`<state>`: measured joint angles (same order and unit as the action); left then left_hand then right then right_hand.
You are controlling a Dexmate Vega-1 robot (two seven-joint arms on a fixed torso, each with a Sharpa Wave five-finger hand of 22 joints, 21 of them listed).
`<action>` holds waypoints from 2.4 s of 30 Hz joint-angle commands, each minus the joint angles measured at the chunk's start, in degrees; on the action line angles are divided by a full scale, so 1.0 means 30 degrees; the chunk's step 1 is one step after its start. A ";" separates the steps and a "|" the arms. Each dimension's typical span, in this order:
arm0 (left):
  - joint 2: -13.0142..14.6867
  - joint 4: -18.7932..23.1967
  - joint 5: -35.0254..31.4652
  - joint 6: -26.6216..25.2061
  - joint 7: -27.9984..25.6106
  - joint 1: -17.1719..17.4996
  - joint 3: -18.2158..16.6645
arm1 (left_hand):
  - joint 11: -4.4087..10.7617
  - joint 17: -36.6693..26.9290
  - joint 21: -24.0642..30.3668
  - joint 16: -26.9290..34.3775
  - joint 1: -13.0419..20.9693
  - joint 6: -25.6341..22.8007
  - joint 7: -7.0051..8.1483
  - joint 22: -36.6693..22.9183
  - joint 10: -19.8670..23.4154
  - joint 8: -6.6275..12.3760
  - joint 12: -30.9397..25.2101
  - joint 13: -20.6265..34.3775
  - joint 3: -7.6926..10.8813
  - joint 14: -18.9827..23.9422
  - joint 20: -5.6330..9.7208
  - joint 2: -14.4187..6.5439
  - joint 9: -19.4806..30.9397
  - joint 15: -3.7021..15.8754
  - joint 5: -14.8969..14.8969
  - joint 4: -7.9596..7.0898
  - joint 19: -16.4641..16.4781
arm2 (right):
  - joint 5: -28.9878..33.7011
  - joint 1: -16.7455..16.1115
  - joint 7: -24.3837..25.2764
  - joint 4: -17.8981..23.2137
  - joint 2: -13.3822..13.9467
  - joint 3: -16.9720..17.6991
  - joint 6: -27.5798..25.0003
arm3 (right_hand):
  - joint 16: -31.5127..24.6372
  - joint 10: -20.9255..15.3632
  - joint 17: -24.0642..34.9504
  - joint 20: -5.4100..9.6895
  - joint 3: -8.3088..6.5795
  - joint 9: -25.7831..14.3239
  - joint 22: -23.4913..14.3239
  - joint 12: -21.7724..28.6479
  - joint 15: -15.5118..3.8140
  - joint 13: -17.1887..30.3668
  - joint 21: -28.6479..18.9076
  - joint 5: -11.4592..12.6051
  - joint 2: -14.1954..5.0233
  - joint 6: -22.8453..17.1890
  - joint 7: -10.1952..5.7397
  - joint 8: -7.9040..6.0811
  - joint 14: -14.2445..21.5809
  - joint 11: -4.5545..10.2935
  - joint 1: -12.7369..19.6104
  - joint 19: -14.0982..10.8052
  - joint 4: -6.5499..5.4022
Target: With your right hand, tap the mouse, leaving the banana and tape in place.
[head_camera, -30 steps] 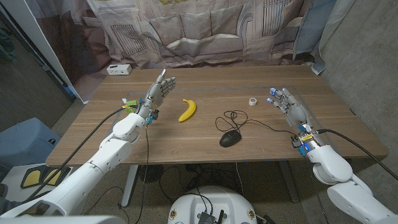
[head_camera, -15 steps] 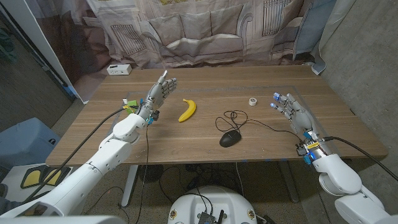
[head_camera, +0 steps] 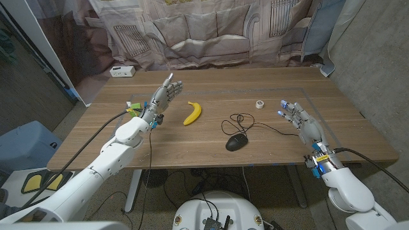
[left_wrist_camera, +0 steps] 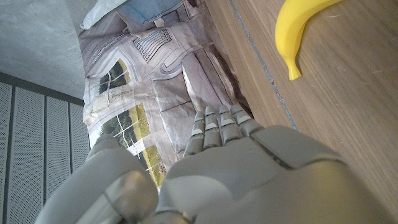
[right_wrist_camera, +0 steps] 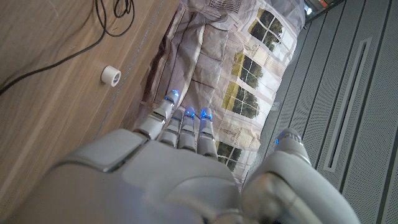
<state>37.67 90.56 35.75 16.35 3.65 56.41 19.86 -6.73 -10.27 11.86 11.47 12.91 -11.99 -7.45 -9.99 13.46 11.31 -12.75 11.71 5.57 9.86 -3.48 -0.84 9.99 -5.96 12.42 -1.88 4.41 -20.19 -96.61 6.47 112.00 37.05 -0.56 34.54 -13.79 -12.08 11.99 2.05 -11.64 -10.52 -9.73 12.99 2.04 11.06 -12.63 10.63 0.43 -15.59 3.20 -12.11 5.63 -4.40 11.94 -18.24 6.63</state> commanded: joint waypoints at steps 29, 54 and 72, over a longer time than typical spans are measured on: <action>-0.0212 -0.0951 0.0221 0.1131 0.1081 -0.0233 -0.0007 | 0.0019 -0.0031 -0.0086 -0.0055 0.0301 -0.0437 0.0058 -0.0082 0.0331 -0.0005 -0.0095 0.0008 -0.0026 0.0330 -0.0158 -0.0036 0.0101 0.0028 -0.0097 0.0190 0.0128 | 0.8572 -0.1020 0.2715 0.1805 -0.2089 0.1027 -0.1394 | -0.0029 -0.0596 0.0032 -0.0161 0.0009 -0.0113 -0.0043 -0.0016 -0.0198 0.0036 0.0218 0.0115 -0.0112 -0.0463 -0.0292 -0.0024 0.0370 0.0177 0.0277 -0.0203 0.0189; -0.0025 -0.1055 -0.0119 0.0701 0.1319 -0.0774 0.0299 | 0.0039 -0.0034 -0.0082 -0.0065 0.0308 -0.0625 0.0136 -0.0086 0.0416 0.0005 -0.0084 -0.0016 -0.0070 0.0441 -0.0267 -0.0043 0.0104 0.0067 -0.0129 0.0236 0.0216 | 1.5294 -0.0867 0.5538 0.2630 -0.2161 0.1397 -0.3748 | -0.0012 -0.1192 -0.0010 -0.0093 0.0059 -0.0114 -0.0042 -0.0017 -0.0394 0.0031 0.0308 0.0140 -0.0109 -0.0904 -0.0862 -0.0026 0.0823 0.0437 0.0432 -0.0395 0.0285; -0.0082 -0.1109 -0.0257 0.0253 0.1213 -0.1079 0.0529 | 0.0102 -0.0036 -0.0107 -0.0090 0.0314 -0.0746 0.0173 -0.0090 0.0456 0.0011 -0.0071 -0.0026 -0.0089 0.0463 -0.0517 -0.0069 0.0108 0.0083 -0.0144 0.0263 0.0207 | 1.8707 -0.0730 0.7288 0.2958 -0.0963 0.1061 -0.6103 | 0.0109 -0.0990 -0.0020 -0.0106 0.0067 -0.0108 -0.0041 -0.0234 -0.0402 0.0031 0.0382 0.0188 -0.0149 -0.0340 -0.1605 0.0259 0.0790 0.0735 0.0561 -0.0432 0.0334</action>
<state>37.38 87.04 35.56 18.16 7.64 53.64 21.06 -6.54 -10.27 11.54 11.23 13.29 -13.73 -7.17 -9.99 14.65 11.31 -12.75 11.45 5.07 10.56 -4.42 -1.22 9.99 -5.60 11.97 -1.42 4.95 29.81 -98.85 25.41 119.88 31.56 3.42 20.60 -13.74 -15.24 11.88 2.04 -11.32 -10.52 -9.73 12.65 0.71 11.05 -11.65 10.63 -0.16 -16.57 -1.36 -11.43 7.78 -2.23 13.00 -19.47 7.27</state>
